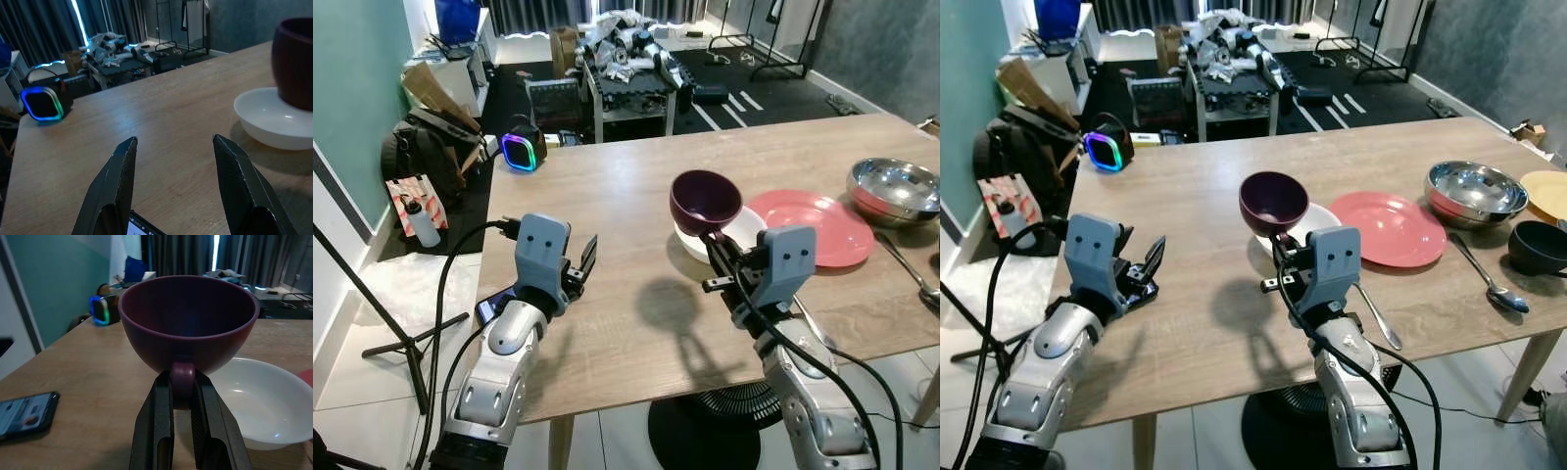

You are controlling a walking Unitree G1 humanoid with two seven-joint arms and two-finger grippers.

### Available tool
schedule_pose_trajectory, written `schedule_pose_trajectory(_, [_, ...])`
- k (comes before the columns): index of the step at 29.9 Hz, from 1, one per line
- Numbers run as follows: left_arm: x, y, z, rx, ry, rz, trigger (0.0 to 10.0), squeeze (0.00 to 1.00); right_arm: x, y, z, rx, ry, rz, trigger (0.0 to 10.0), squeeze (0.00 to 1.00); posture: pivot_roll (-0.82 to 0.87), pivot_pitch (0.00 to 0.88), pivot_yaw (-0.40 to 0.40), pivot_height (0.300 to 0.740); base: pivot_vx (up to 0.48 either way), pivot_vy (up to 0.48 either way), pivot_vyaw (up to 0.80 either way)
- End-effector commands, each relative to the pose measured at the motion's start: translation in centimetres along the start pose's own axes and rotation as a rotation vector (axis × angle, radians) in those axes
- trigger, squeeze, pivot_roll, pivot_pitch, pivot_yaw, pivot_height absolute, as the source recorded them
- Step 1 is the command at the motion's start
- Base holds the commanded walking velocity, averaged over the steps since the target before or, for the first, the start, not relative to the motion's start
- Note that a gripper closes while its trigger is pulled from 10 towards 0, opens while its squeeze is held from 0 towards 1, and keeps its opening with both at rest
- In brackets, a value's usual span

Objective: Setting the table

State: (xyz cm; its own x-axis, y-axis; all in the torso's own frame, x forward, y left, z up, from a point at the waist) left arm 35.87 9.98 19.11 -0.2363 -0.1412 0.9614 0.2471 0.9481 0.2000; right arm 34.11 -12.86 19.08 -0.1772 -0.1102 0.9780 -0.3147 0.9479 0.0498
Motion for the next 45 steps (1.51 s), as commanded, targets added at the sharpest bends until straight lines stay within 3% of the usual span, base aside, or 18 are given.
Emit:
schedule_pose_trajectory(1, [-0.7,-0.1,0.4,-0.014,0.029,-0.010,10.0,0.00,-0.4,0.5,0.1,0.018,0.010,0.017,10.0,0.00,-0.07,0.000,0.084,0.740,0.000,0.000,0.00])
schedule_pose_trajectory(6, [-1.5,-0.8,0.7,-0.084,0.069,-0.016,10.0,0.00,-2.9,0.7,0.9,0.033,0.093,0.009,10.0,0.00,-0.05,0.000,0.078,0.740,0.000,0.000,0.00])
schedule_pose_trajectory(10, [-1.6,-1.1,0.9,-0.103,0.078,-0.018,10.0,0.00,-4.4,1.4,1.2,0.054,0.133,-0.053,10.0,0.00,-0.05,0.000,0.084,0.740,0.000,0.000,0.00])
schedule_pose_trajectory(18, [-1.0,-0.9,0.8,-0.089,0.072,-0.019,10.0,0.00,-6.2,5.1,-1.3,0.134,0.167,-0.108,10.0,0.00,0.00,0.000,0.070,0.740,0.000,0.000,0.00])
schedule_pose_trajectory(24, [-0.8,-0.6,1.0,-0.074,0.074,-0.021,10.0,0.00,-6.8,5.8,-2.4,0.138,0.173,-0.102,10.0,0.00,0.02,0.004,0.061,0.740,0.000,0.000,0.00])
schedule_pose_trajectory(35, [-1.0,-0.5,1.6,-0.058,0.089,-0.016,10.0,0.00,-6.7,3.6,-3.8,0.011,0.139,-0.017,10.0,0.00,0.03,0.010,0.052,0.740,0.000,0.000,0.00])
schedule_pose_trajectory(39, [-0.9,-0.5,1.6,-0.062,0.091,-0.012,10.0,0.00,-6.6,0.8,-3.3,-0.081,0.121,-0.004,10.0,0.00,0.02,0.012,0.061,0.740,0.000,0.000,0.00])
schedule_pose_trajectory(45, [-0.9,-0.6,1.5,-0.070,0.093,-0.010,10.0,0.00,-6.7,0.7,-3.4,-0.083,0.114,-0.001,10.0,0.00,0.02,0.012,0.069,0.740,0.000,0.000,0.00])
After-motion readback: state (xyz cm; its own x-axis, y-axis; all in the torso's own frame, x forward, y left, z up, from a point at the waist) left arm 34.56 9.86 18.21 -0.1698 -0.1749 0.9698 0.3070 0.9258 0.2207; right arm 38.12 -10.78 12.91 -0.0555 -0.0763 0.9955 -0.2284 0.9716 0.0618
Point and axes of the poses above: a point about 5 cm out from each wrist's last joint towards the gripper, its own z axis pointing back from the gripper into the wrist, its own x axis along the axis of the wrist's last joint, y = z × x, the point moved 5 cm from there along -z, pointing out of the wrist towards the gripper, and after that the axes turned 6 degrees about -z, right-handed, at the moved point
